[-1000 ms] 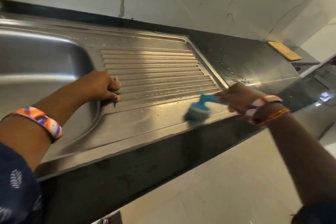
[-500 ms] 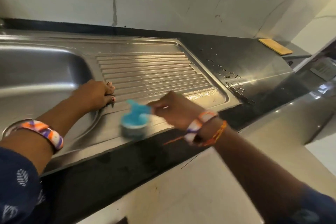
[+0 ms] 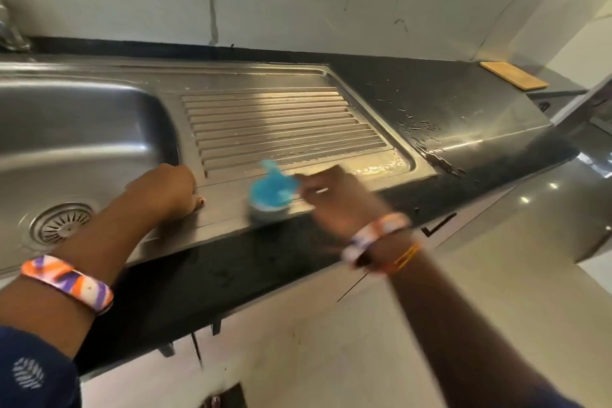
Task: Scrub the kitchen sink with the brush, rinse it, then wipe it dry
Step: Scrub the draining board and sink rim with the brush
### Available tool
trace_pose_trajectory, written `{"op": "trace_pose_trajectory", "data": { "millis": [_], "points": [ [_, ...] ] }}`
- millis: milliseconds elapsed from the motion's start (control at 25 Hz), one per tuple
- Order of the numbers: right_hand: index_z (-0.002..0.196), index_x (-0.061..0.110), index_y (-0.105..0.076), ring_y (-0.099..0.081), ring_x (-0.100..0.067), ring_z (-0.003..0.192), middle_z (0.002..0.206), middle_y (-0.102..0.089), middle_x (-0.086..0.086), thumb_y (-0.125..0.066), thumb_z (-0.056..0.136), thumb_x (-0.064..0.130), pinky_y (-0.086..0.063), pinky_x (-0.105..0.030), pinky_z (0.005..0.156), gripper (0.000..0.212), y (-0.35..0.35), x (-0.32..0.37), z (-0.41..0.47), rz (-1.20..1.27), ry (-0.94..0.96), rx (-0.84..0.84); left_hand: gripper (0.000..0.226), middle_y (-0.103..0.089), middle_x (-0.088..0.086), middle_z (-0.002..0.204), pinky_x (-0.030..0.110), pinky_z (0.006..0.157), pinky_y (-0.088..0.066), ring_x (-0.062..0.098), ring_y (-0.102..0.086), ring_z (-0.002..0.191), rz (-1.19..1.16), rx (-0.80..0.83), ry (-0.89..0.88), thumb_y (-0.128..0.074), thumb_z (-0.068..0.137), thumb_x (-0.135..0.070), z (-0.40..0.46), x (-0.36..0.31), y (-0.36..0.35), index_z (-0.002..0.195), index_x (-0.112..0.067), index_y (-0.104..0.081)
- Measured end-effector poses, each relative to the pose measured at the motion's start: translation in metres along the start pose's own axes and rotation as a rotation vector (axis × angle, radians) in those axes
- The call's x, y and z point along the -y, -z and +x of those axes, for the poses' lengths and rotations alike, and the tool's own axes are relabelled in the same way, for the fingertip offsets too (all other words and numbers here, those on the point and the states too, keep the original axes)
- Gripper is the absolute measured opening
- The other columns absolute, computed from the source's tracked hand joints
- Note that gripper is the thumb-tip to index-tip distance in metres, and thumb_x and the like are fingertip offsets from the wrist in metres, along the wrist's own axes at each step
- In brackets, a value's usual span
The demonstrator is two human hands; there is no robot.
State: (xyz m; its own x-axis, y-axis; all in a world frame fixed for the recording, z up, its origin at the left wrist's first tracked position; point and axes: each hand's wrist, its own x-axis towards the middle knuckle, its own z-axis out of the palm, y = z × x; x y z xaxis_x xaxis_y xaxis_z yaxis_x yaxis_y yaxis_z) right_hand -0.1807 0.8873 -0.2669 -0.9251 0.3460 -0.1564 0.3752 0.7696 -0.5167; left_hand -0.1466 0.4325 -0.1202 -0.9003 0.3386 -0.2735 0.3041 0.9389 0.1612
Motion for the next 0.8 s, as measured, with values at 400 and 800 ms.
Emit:
{"op": "trace_pose_trajectory", "data": {
  "millis": [400,800],
  "points": [
    [0.121,0.005,-0.063,-0.055,-0.026,0.082,0.104,-0.068,-0.018,-0.054,0.092,0.018,-0.042,-0.027,0.071,0.033,0.178,0.112,-0.233,-0.037,-0.307,-0.354,0.025,-0.048,0.0,0.07,0.026,0.071,-0.039,0.016,-0.051,0.073,-0.055,-0.102,0.056,-0.058,0.092,-0.031,-0.013,-0.01,-0.003,0.091,-0.007,-0.065],
    [0.129,0.024,-0.057,-0.063,-0.032,0.1,0.116,-0.066,-0.016,-0.043,0.096,0.02,-0.051,-0.039,0.086,0.036,0.042,0.252,-0.303,-0.065,0.38,-0.028,0.023,-0.069,0.01,0.094,0.024,0.069,-0.041,0.019,-0.058,0.081,-0.098,-0.102,-0.013,-0.065,0.088,-0.029,-0.016,0.0,0.008,0.096,-0.01,-0.074]
  ]
}}
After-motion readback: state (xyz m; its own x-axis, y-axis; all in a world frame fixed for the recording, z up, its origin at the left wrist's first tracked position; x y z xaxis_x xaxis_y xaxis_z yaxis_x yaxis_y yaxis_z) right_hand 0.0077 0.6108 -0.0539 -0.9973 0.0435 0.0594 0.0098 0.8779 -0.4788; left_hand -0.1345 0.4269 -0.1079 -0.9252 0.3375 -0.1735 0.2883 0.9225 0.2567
